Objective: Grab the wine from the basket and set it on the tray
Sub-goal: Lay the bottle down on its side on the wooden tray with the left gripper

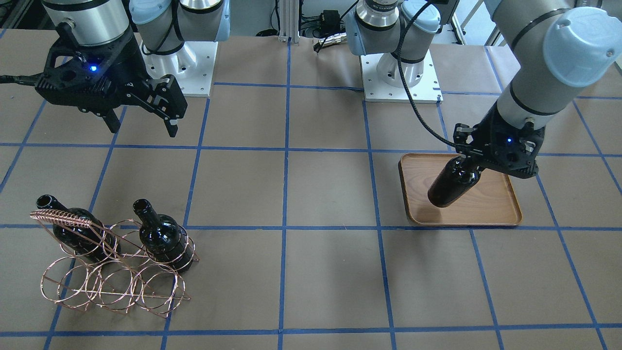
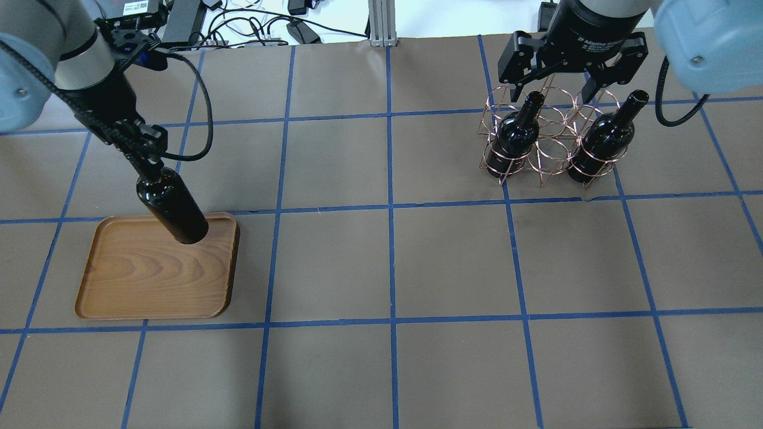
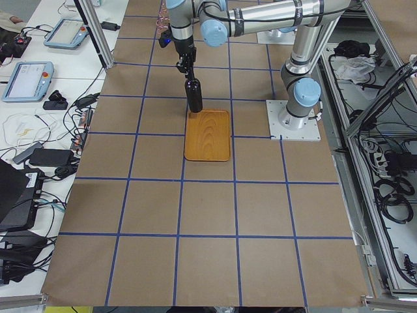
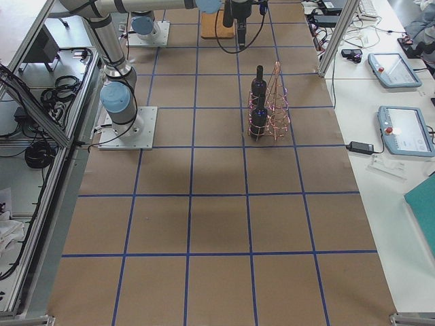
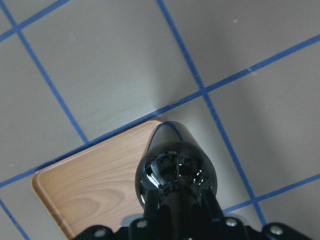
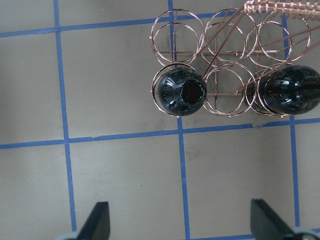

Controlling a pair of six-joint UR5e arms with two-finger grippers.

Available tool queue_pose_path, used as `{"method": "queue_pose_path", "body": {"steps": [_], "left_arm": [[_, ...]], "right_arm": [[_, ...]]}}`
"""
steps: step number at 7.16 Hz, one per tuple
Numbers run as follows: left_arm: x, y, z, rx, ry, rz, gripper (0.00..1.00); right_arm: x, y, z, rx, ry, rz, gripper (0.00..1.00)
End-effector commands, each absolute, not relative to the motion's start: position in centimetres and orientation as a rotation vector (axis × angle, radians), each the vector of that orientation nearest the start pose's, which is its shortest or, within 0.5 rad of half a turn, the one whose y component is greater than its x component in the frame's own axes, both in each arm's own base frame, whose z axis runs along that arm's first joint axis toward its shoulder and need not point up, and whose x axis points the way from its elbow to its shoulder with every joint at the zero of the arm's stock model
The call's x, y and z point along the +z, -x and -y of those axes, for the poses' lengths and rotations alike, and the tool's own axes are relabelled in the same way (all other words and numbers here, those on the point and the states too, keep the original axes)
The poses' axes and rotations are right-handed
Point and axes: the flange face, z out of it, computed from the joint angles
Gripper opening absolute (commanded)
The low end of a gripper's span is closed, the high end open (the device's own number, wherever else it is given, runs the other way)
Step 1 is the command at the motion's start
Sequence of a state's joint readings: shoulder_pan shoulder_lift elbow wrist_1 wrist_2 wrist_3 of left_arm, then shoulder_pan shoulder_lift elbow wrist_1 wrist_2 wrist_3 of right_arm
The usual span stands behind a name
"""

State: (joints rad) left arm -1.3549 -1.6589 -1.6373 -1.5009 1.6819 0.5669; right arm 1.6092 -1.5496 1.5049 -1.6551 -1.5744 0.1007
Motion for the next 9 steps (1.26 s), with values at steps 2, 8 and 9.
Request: {"method": "queue_pose_path", "body": {"steps": [2, 8, 9], "left_arm": [[39.9, -5.4, 50.3, 0.183, -0.443, -3.053, 0.00], [38.1, -9.4, 50.1, 0.183, -0.415, -3.109, 0.09], [38.0, -9.4, 50.1, 0.192, -0.415, -3.104, 0.37]], "right_arm": [[52.2, -13.4, 51.1, -0.218, 0.025, -3.153, 1.00], [52.3, -11.9, 51.2, -0.207, -0.106, -3.135, 1.00], [52.3, -11.9, 51.3, -0.212, -0.106, -3.133, 1.00]]}}
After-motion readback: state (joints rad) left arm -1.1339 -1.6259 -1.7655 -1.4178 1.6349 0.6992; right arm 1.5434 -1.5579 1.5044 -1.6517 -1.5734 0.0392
